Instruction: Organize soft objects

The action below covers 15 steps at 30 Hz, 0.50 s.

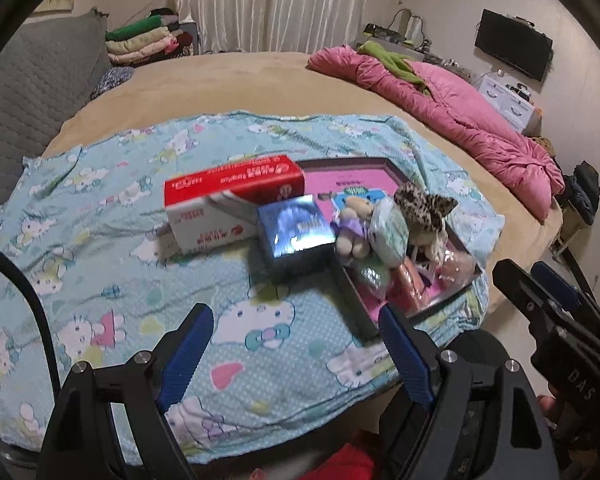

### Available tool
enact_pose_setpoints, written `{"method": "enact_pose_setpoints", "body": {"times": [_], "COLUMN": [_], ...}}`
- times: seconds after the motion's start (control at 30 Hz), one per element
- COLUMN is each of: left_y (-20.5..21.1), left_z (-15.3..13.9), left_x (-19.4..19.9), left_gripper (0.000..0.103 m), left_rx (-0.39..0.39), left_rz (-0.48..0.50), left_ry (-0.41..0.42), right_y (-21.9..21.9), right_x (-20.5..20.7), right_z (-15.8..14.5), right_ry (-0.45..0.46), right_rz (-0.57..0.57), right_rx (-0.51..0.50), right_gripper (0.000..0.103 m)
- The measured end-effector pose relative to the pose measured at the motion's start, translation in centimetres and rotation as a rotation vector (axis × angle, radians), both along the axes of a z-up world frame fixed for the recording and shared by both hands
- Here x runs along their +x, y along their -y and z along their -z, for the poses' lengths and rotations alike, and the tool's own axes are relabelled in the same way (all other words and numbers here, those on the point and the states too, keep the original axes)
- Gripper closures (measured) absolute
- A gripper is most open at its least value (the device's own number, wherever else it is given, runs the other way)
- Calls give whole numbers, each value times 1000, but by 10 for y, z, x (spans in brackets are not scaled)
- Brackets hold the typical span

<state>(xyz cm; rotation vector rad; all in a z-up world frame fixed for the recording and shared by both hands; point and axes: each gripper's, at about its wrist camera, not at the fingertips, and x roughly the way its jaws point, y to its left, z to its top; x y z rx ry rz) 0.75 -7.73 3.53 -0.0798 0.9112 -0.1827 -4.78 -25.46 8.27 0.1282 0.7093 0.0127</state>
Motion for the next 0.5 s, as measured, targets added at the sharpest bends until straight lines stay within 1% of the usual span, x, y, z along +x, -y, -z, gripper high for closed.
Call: {"method": "enact_pose_setpoints", "body": {"times": [0.13, 0.17, 0.2, 0.33, 0.5], "left_y": [4, 6, 7, 11, 7], "left_z": [11, 14, 16, 17, 17], "left_x": [-5, -6, -7, -9, -9], "left_gripper": [19, 19, 19, 19, 19], "left_rx": [10, 14, 16, 36, 31], "left_rz": [4, 8, 13, 21, 4], "left_ry": [-35, -41, -47, -48, -45], "right_y": [2, 2, 2, 1, 0], "right_x": [-5, -6, -5, -5, -5], "right_z": [10, 11, 13, 14, 15], "right_ry": [-38, -42, -46, -49, -42], "right_rz": [-10, -8, -10, -4, -11], "right_rx": [14, 15, 15, 4, -7], "right_gripper": [25, 23, 17, 17, 17]}}
